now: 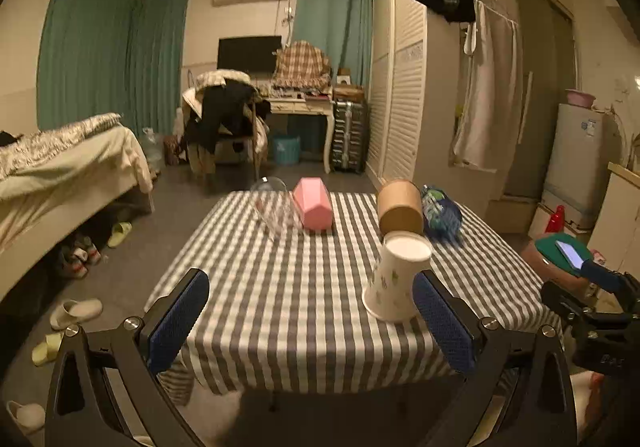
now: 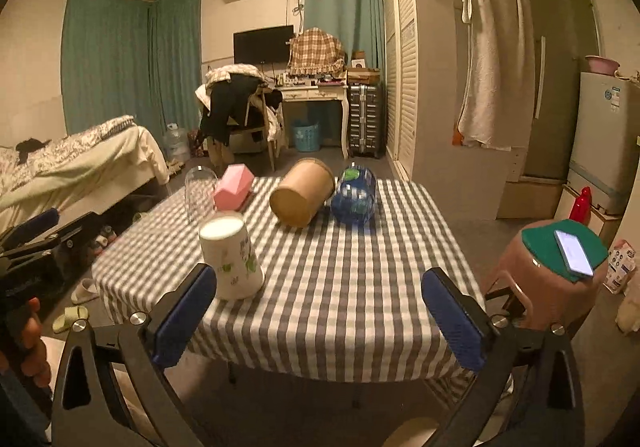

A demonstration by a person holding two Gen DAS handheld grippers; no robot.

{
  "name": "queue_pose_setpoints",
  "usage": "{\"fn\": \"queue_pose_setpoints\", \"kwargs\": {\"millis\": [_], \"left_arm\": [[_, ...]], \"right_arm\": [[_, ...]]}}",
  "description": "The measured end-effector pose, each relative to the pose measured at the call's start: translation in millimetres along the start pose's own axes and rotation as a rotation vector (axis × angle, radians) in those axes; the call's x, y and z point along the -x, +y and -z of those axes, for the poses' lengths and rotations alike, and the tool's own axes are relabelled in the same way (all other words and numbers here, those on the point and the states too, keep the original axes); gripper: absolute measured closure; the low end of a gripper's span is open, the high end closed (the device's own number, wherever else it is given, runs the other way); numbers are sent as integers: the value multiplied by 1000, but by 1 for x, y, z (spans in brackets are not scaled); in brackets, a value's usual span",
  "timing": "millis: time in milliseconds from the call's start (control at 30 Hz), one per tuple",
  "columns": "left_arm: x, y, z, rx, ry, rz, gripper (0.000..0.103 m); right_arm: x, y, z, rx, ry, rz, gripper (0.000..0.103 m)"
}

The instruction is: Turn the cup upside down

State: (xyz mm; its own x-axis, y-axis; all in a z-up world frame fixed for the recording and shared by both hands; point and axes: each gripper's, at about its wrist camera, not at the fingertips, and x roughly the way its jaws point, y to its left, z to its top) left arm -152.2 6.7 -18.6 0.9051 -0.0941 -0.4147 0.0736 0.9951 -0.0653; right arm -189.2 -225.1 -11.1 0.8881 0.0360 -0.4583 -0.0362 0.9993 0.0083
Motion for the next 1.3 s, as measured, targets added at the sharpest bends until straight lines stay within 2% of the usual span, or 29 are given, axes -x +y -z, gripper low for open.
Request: {"fn": "queue_pose_setpoints", "kwargs": {"millis": [100, 733, 1300], "left_arm": [[4, 1, 2, 1, -5, -10, 0], [10, -3, -4, -10, -2, -7, 0], [2, -2, 3, -32, 4, -52, 0]], "right_arm": [[-3, 5, 6, 6, 18, -8, 0], [1, 6, 1, 6, -6, 0, 0], [-4, 4, 2, -4, -1, 9, 0]]}}
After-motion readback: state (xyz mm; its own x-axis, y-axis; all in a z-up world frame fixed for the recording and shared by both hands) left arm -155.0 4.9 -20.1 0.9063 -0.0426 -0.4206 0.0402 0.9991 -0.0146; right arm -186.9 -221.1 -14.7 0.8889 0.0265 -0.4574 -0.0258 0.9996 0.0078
